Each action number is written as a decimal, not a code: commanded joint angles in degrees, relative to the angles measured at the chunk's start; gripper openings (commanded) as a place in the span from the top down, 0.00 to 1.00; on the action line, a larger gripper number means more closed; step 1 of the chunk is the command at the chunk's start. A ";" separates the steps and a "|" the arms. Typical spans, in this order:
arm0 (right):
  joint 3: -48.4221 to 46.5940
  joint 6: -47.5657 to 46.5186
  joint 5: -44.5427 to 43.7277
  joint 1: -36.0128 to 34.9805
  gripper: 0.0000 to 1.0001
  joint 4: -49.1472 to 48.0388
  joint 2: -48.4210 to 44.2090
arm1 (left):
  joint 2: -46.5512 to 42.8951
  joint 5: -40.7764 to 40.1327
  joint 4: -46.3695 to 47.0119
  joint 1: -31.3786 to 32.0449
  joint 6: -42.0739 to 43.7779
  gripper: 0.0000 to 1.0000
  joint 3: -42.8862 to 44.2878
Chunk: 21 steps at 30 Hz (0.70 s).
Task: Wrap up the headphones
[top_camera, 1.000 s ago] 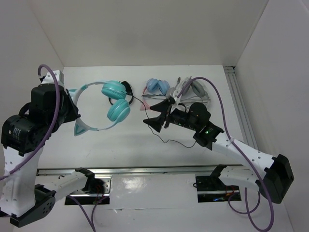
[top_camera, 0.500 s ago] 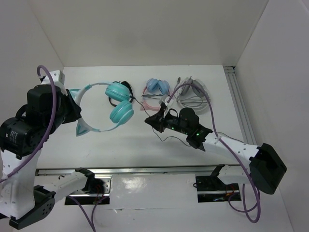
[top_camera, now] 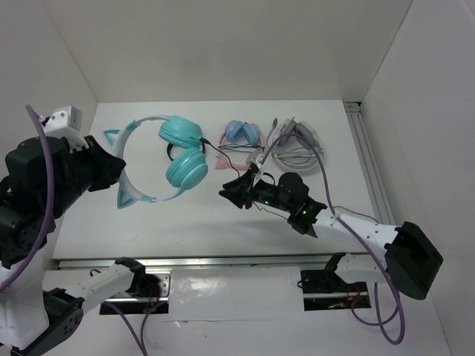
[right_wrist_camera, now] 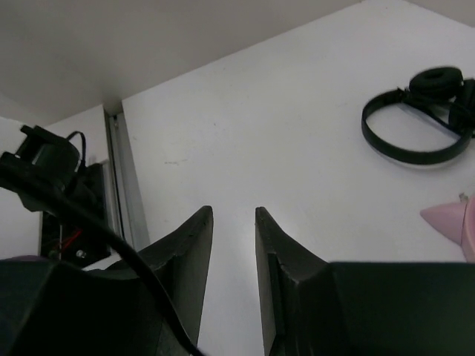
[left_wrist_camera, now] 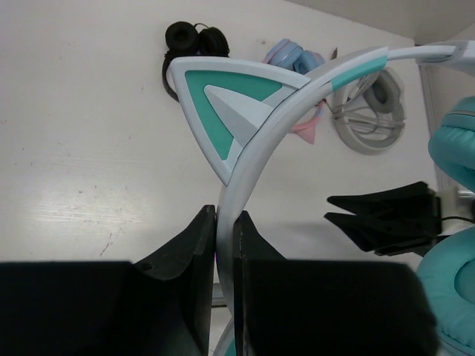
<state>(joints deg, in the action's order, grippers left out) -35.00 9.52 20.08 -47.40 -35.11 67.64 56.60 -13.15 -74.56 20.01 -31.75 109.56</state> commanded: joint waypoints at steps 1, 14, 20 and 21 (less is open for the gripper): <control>2.48 -0.82 -4.77 -0.33 0.63 -3.82 1.27 | -0.26 -0.81 6.54 -0.84 -4.38 1.00 5.04; 5.65 -0.29 -7.32 2.05 0.64 -5.76 6.10 | 3.08 -9.35 3.99 -0.85 -5.78 1.00 12.96; 3.55 1.03 -17.95 0.82 1.00 1.16 6.12 | 3.08 -11.46 4.52 -0.85 -6.49 1.00 11.12; 1.71 1.03 -23.10 -0.66 1.00 2.75 5.58 | 3.08 -12.07 4.52 -0.85 -5.88 1.00 10.16</control>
<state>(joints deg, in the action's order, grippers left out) -29.69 10.00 6.98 -46.22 -34.17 74.56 59.96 -23.42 -76.18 19.57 -35.18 120.38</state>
